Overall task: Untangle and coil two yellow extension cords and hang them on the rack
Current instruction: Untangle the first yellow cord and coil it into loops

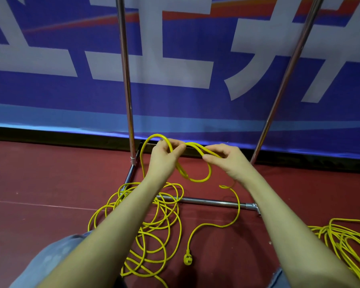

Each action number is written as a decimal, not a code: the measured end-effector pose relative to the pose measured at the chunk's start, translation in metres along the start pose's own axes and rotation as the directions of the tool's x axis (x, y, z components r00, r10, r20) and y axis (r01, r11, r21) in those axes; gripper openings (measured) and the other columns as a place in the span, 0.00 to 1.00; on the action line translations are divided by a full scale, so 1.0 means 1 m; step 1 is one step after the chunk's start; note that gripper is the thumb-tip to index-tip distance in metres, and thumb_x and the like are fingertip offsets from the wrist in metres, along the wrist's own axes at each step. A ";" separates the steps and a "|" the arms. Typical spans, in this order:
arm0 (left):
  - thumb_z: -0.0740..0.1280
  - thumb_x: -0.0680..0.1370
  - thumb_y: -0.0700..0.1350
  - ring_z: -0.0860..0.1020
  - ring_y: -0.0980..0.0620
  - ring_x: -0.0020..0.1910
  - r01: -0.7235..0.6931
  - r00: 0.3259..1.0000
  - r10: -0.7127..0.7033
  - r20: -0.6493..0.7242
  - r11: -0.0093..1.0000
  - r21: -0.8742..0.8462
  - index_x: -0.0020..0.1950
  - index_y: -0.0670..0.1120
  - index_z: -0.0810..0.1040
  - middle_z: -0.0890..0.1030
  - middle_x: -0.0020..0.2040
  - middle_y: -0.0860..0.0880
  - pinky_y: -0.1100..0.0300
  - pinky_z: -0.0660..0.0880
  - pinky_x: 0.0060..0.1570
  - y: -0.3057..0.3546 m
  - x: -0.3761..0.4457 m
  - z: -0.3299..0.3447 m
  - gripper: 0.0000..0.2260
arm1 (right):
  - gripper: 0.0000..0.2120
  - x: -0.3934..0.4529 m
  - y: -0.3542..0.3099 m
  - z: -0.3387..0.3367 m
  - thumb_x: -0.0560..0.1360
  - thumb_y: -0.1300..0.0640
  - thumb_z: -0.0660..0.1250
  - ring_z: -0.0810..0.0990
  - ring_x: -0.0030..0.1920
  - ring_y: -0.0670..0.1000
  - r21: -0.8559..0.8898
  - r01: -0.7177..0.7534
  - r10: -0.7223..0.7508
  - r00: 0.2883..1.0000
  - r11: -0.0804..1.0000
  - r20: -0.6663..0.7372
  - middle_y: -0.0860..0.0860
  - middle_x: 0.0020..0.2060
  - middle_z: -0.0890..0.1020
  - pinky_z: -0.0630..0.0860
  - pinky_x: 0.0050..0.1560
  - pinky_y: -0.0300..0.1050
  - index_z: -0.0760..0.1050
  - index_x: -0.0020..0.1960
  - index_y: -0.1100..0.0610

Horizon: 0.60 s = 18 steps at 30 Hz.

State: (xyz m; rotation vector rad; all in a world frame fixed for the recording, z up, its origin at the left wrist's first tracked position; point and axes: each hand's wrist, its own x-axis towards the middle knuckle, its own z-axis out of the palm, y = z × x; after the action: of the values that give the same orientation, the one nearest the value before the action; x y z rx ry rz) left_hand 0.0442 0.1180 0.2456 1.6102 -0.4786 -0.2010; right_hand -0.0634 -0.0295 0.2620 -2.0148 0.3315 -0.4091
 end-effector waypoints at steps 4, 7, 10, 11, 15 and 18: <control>0.69 0.76 0.42 0.80 0.55 0.41 0.009 1.000 -0.008 0.018 0.998 -0.060 0.46 0.45 0.80 0.82 0.41 0.49 0.58 0.76 0.48 0.000 -0.002 0.001 0.01 | 0.08 -0.001 0.001 0.003 0.71 0.57 0.73 0.71 0.33 0.37 -0.161 0.069 -0.062 0.997 0.985 0.050 0.45 0.35 0.71 0.65 0.40 0.32 0.82 0.50 0.54; 0.68 0.77 0.41 0.79 0.59 0.33 0.013 0.999 -0.009 0.052 0.997 -0.070 0.48 0.42 0.79 0.81 0.36 0.49 0.66 0.74 0.38 0.002 -0.003 0.003 0.03 | 0.05 -0.001 -0.002 0.003 0.73 0.60 0.70 0.73 0.36 0.38 -0.015 0.078 -0.079 0.996 0.997 -0.031 0.47 0.37 0.77 0.68 0.43 0.33 0.81 0.46 0.52; 0.66 0.78 0.39 0.78 0.57 0.27 0.123 0.985 -0.104 0.138 0.982 -0.141 0.47 0.39 0.78 0.80 0.32 0.49 0.65 0.73 0.30 0.006 -0.004 0.004 0.04 | 0.08 -0.001 -0.004 0.003 0.75 0.66 0.67 0.75 0.36 0.41 0.197 0.085 -0.064 0.992 0.977 -0.112 0.50 0.35 0.78 0.70 0.41 0.32 0.78 0.46 0.53; 0.66 0.78 0.40 0.78 0.56 0.26 0.157 0.977 -0.128 0.169 0.974 -0.165 0.46 0.39 0.78 0.80 0.31 0.49 0.64 0.73 0.29 0.007 -0.004 0.004 0.04 | 0.08 -0.001 -0.004 0.003 0.76 0.67 0.65 0.75 0.35 0.43 0.244 0.092 -0.061 0.989 0.965 -0.134 0.51 0.34 0.77 0.70 0.40 0.33 0.76 0.47 0.54; 0.65 0.78 0.38 0.77 0.57 0.26 0.274 0.936 -0.168 0.308 0.899 -0.342 0.43 0.39 0.78 0.81 0.30 0.49 0.66 0.73 0.26 0.018 -0.003 0.000 0.06 | 0.09 0.000 -0.005 0.006 0.78 0.66 0.62 0.73 0.33 0.42 0.298 0.139 -0.089 0.980 0.944 -0.175 0.50 0.35 0.77 0.69 0.36 0.33 0.76 0.47 0.54; 0.65 0.77 0.36 0.77 0.58 0.25 0.360 0.911 -0.218 0.351 0.834 -0.417 0.42 0.38 0.78 0.81 0.29 0.48 0.67 0.73 0.24 0.026 -0.003 -0.005 0.06 | 0.11 -0.002 -0.006 0.006 0.76 0.67 0.65 0.77 0.41 0.43 0.320 0.150 -0.134 0.988 0.936 -0.070 0.49 0.41 0.81 0.72 0.44 0.33 0.79 0.50 0.52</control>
State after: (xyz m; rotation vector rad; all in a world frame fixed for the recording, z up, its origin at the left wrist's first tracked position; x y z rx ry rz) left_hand 0.0390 0.1227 0.2709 1.1596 -0.3632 -0.7433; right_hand -0.0627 -0.0209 0.2649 -1.7120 0.1352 -0.5644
